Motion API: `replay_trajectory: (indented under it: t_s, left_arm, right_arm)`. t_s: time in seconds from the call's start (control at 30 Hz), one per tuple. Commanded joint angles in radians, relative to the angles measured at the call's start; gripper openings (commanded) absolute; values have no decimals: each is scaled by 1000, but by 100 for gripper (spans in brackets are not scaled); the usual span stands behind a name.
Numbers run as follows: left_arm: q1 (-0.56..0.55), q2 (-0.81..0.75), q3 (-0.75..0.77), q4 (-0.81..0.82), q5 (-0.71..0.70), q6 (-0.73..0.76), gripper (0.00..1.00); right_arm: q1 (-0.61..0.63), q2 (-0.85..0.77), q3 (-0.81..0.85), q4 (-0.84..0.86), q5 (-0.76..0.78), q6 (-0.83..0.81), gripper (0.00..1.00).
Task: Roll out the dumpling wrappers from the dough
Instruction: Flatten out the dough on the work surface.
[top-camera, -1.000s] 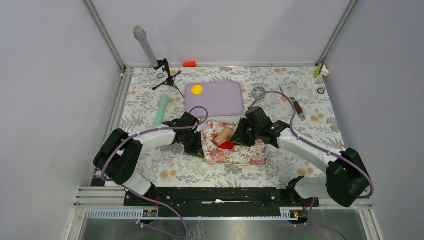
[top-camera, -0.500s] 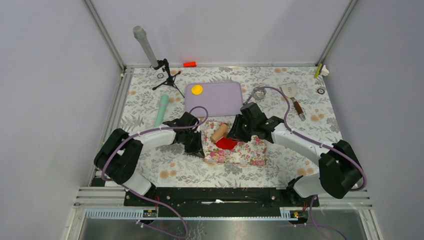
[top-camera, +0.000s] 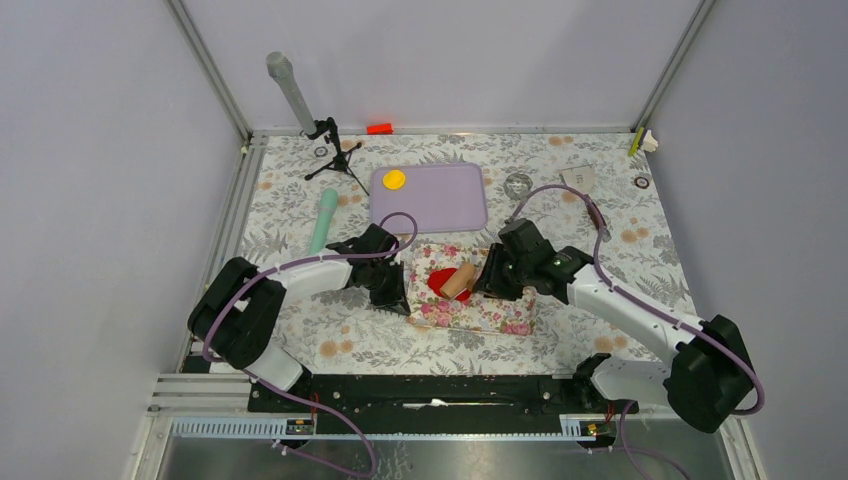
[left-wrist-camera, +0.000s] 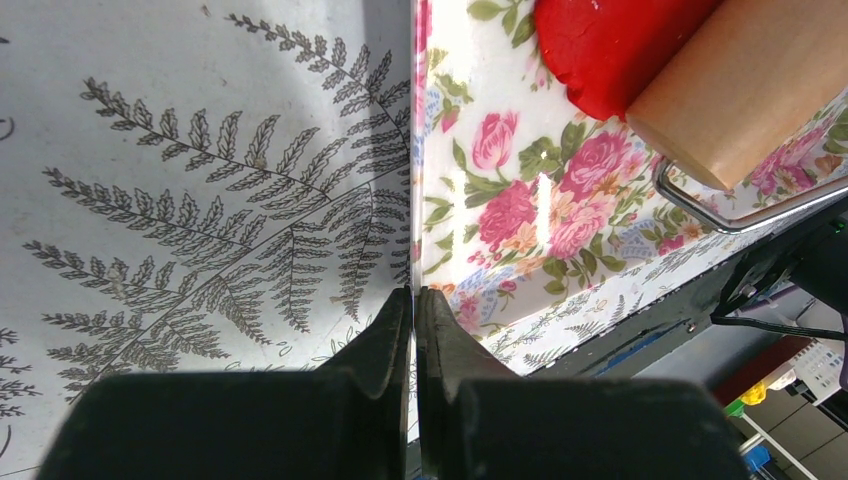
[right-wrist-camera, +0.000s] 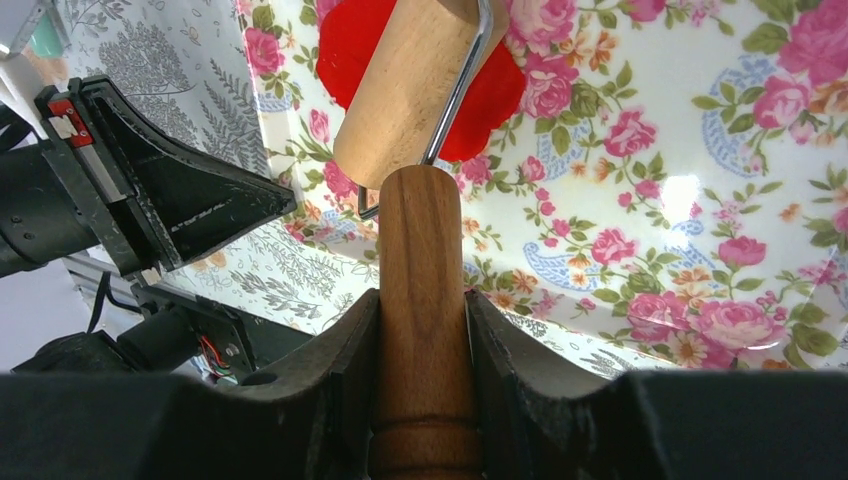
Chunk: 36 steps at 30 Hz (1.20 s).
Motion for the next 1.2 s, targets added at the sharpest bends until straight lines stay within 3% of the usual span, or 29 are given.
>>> replay_trajectory:
  t_s: [0.0,0.2,0.57,0.93,1.17]
  left_arm:
    - [-3,-29,-1,-10,-40,14,0]
    - [-3,-40,-16,-2,-41,14,0]
    - [-3,-52,-34,11,-39,16,0]
    - [-5,-70,-43,13,-44,11,0]
    - [-5,-59,-24,-2,-42,27,0]
  right_arm:
    - [-7,103,-41,-139,68,-24,0]
    - [-13,196,-35,-39,17,20,0]
    - [-13,-27,-74,-243,-15,27,0]
    - [-26,223,-52,-33,-2,-9,0]
    - [-27,77,-115,-154,-11,7,0]
